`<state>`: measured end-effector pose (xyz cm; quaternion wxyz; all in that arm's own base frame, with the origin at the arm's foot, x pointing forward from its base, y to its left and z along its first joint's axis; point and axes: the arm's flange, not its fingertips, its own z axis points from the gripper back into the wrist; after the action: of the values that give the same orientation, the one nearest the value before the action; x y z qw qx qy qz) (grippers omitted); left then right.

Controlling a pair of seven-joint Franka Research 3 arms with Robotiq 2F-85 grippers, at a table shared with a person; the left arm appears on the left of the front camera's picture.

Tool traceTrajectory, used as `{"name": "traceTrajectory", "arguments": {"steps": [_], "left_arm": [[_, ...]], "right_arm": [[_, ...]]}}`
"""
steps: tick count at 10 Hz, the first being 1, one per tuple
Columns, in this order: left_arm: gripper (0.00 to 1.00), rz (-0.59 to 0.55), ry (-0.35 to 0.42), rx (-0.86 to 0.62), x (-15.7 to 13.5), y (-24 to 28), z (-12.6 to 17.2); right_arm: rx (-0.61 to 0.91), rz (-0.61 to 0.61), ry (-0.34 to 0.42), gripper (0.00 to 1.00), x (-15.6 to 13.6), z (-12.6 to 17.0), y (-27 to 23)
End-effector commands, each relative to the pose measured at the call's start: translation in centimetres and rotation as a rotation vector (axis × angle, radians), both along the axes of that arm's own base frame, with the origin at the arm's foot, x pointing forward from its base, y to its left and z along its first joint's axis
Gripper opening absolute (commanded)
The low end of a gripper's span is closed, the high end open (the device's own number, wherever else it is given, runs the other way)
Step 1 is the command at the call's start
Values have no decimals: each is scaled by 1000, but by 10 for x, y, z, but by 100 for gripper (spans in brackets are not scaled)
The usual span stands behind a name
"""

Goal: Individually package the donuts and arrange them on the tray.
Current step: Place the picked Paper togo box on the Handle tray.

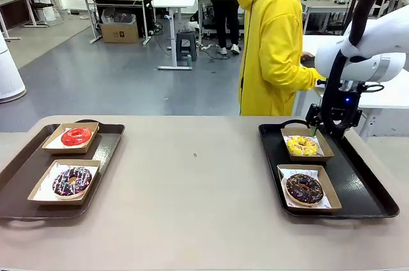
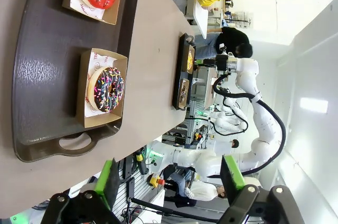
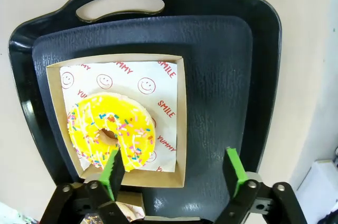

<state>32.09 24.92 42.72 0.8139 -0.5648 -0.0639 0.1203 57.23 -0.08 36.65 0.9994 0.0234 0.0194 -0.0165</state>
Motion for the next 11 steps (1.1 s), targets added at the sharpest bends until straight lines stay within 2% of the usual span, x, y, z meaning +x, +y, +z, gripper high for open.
{"name": "traceTrajectory", "arguments": {"steps": [1,2,4,7,9,11], "left_arm": [[100,-7,-1,9,-3,0,2],[100,-7,-1,9,-3,0,2],[100,-7,-1,9,-3,0,2],[100,-7,-1,9,-3,0,2],[100,-7,-1,9,-3,0,2],[100,-7,-1,9,-3,0,2]], "right_arm": [[8,-3,-3,100,-2,2,-4],[25,-4,-30,100,-7,6,-8],[194,37,-50,100,-36,25,-36],[704,91,-134,100,-87,54,-137],[975,86,-189,100,-109,45,-203],[1114,61,-211,100,-116,22,-242]]}}
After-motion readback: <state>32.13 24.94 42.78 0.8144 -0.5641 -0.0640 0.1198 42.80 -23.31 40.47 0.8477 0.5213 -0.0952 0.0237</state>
